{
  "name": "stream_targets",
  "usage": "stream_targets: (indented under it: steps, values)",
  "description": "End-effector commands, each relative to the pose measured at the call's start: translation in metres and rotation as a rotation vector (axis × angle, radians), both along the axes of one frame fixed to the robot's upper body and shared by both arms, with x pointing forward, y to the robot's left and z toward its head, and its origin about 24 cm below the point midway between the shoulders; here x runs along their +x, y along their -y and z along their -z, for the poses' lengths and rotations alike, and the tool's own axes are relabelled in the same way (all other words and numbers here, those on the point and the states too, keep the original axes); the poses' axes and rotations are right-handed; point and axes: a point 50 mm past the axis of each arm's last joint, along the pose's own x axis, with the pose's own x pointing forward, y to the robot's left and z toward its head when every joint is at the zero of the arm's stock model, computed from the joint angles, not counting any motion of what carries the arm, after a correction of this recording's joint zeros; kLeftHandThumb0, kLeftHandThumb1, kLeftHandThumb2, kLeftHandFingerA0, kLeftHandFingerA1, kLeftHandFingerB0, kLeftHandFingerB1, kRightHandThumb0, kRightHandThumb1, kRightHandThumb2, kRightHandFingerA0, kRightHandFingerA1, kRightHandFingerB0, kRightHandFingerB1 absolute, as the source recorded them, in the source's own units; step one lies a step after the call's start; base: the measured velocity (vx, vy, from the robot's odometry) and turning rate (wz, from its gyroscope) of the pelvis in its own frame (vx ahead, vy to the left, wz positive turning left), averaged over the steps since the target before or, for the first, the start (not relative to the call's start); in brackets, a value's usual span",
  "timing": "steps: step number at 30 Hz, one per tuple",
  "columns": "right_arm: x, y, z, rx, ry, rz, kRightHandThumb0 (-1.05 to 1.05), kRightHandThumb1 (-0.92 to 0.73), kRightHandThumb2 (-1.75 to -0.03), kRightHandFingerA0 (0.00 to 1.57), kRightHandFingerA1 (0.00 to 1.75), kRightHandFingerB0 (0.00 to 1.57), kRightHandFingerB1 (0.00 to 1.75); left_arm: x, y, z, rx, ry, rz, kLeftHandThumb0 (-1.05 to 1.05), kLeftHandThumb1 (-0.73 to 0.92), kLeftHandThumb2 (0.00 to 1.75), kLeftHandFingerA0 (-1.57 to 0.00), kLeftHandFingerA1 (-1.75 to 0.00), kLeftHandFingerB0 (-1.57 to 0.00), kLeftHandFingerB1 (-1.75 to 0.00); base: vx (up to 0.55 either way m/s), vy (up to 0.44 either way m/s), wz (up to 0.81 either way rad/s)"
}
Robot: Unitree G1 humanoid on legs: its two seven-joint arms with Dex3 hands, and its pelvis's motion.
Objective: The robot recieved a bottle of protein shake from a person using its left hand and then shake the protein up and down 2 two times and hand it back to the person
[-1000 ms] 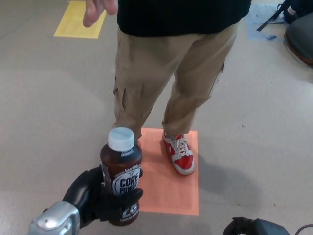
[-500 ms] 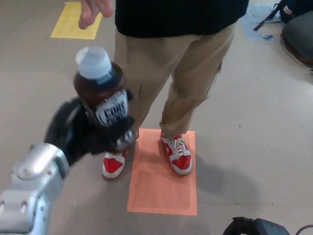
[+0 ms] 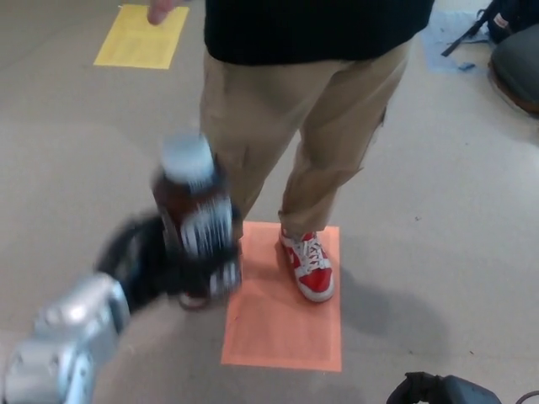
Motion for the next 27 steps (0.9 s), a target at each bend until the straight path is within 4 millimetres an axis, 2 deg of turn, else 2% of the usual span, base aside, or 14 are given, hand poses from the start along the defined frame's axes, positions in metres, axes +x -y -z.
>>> stream_targets:
  steps: [1,3,4,6,9,11,14,16,21,22,23,25,26,27]
  values:
    - [-0.004,0.005,0.001,0.000,-0.002,0.014,-0.36,-0.65,-0.92,0.96,0.99,0.84,0.70,-0.027,0.005,0.054,0.033,-0.207,0.036,-0.11,0.79,0.71,-0.83,-1.60,-0.73,-1.05,0.00,0.000,0.00]
    - [-0.005,0.004,0.002,0.000,-0.006,0.013,-0.36,-0.66,-0.93,0.97,1.03,0.84,0.67,-0.048,0.006,0.089,0.100,-0.328,0.061,-0.14,0.82,0.69,-0.77,-1.57,-0.72,-1.01,0.00,0.000,0.00]
    - [-0.005,0.003,0.002,0.002,-0.009,0.010,-0.36,-0.67,-0.91,0.96,1.02,0.84,0.67,-0.060,0.008,0.107,0.134,-0.391,0.083,-0.13,0.81,0.67,-0.79,-1.61,-0.69,-1.11,0.00,0.000,0.00]
    - [-0.002,0.004,0.001,0.003,-0.017,0.009,-0.35,-0.67,-0.91,0.94,1.01,0.82,0.66,-0.064,0.011,0.113,0.156,-0.398,0.115,-0.15,0.78,0.73,-0.77,-1.64,-0.67,-1.17,0.00,0.000,0.00]
    - [0.004,0.007,-0.003,0.004,0.001,0.016,-0.36,-0.67,-0.91,0.94,1.01,0.83,0.67,-0.043,0.017,0.086,0.124,-0.313,0.102,-0.18,0.76,0.72,-0.77,-1.58,-0.73,-1.09,0.00,0.001,0.05]
    - [0.005,0.006,-0.003,0.003,-0.002,0.022,-0.36,-0.69,-0.90,0.95,1.03,0.84,0.66,-0.014,0.019,0.028,-0.006,-0.137,0.046,-0.17,0.81,0.67,-0.76,-1.61,-0.74,-1.03,0.00,0.000,0.00]
    - [0.006,0.005,-0.004,-0.002,0.007,0.015,-0.37,-0.69,-0.86,0.97,0.95,0.84,0.66,0.002,0.015,-0.024,-0.118,0.034,0.025,-0.15,0.86,0.73,-0.80,-1.57,-0.72,-1.06,0.00,0.000,0.00]
    - [0.006,0.005,-0.004,0.002,0.005,0.019,-0.36,-0.69,-0.86,0.96,0.97,0.84,0.66,0.001,0.014,-0.027,-0.145,0.048,0.017,-0.14,0.85,0.73,-0.81,-1.55,-0.74,-1.02,0.00,0.000,0.00]
    - [0.003,0.005,-0.002,-0.007,-0.005,0.009,-0.43,-0.71,-0.82,0.92,0.93,0.76,0.67,-0.041,0.021,0.072,0.027,-0.273,0.069,-0.14,0.81,0.67,-0.75,-1.58,-0.71,-1.00,0.00,0.000,0.00]
    - [0.003,0.004,-0.002,-0.001,-0.004,0.008,-0.53,-0.77,-0.65,0.72,0.68,0.58,0.57,-0.049,0.021,0.086,0.053,-0.315,0.079,-0.16,0.85,0.63,-0.71,-1.65,-0.67,-1.02,0.00,0.000,0.00]
    - [0.002,0.004,-0.002,0.006,0.000,0.008,-0.53,-0.77,-0.65,0.72,0.68,0.58,0.57,-0.053,0.020,0.092,0.066,-0.331,0.083,-0.16,0.85,0.63,-0.71,-1.65,-0.67,-1.02,0.00,0.000,0.00]
    - [0.003,0.003,-0.002,0.025,-0.002,0.019,-0.69,-0.79,-0.64,0.49,0.53,0.31,0.41,-0.055,0.020,0.097,0.075,-0.343,0.091,-0.19,0.81,0.65,-0.73,-1.63,-0.65,-1.03,0.00,0.000,0.00]
    - [0.003,0.004,-0.002,0.025,-0.002,0.022,-0.69,-0.79,-0.64,0.49,0.53,0.31,0.41,-0.054,0.021,0.098,0.075,-0.346,0.092,-0.19,0.81,0.65,-0.73,-1.63,-0.65,-1.03,0.01,0.000,0.08]
    - [0.003,0.006,-0.001,-0.004,-0.024,0.013,-0.90,-0.73,-1.07,0.33,0.59,0.10,0.43,-0.052,0.021,0.096,0.075,-0.336,0.096,-0.19,0.80,0.66,-0.76,-1.62,-0.71,-1.02,0.00,0.000,0.00]
